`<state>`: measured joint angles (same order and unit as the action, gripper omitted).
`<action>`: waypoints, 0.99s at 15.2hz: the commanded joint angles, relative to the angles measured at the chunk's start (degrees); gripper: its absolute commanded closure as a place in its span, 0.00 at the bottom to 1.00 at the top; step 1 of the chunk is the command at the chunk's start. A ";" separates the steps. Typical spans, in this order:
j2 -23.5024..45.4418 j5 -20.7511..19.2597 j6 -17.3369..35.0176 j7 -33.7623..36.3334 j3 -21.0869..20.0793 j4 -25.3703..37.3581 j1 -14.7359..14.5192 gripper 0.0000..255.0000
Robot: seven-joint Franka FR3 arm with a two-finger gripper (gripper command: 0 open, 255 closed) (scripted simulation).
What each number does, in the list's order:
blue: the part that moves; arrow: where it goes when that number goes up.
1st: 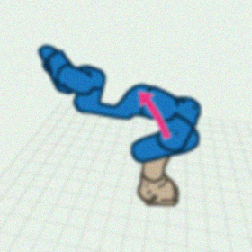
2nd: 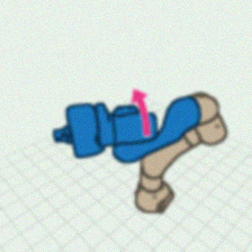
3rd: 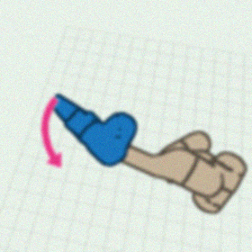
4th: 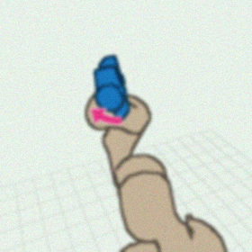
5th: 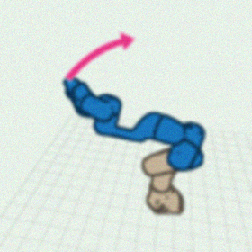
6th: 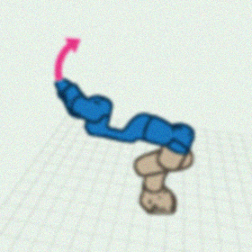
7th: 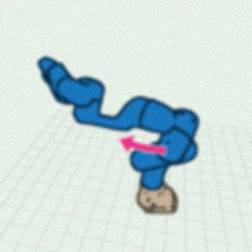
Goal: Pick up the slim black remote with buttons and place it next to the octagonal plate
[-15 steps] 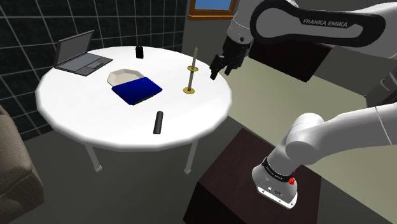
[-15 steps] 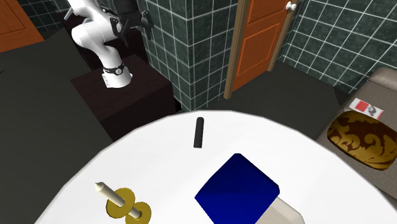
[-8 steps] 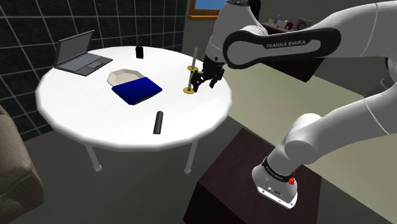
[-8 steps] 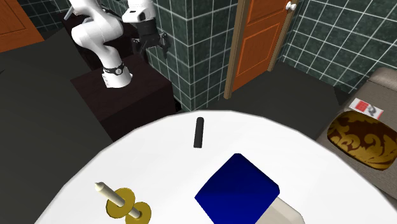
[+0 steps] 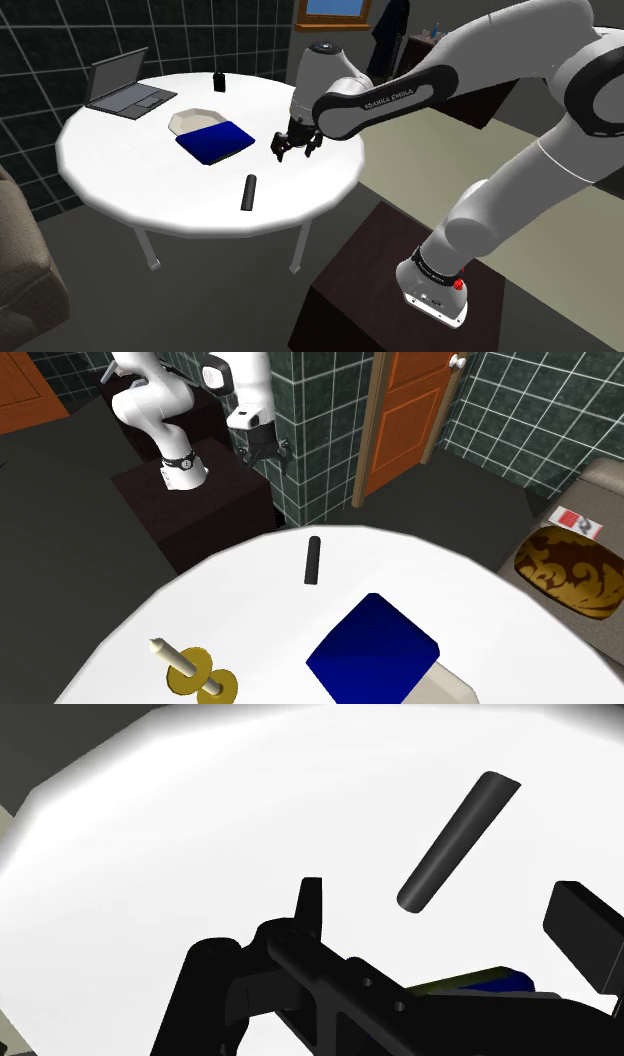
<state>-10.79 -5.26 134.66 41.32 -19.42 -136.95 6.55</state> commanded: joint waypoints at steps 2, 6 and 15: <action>7.10 -4.86 3.19 7.62 -1.71 2.89 1.21 0.00; 17.07 -12.84 5.95 18.30 -1.97 7.96 1.14 0.00; 38.49 -24.82 7.41 36.17 4.15 23.98 -4.86 0.00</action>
<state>24.87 -28.91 141.81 75.63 -16.25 -115.19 2.54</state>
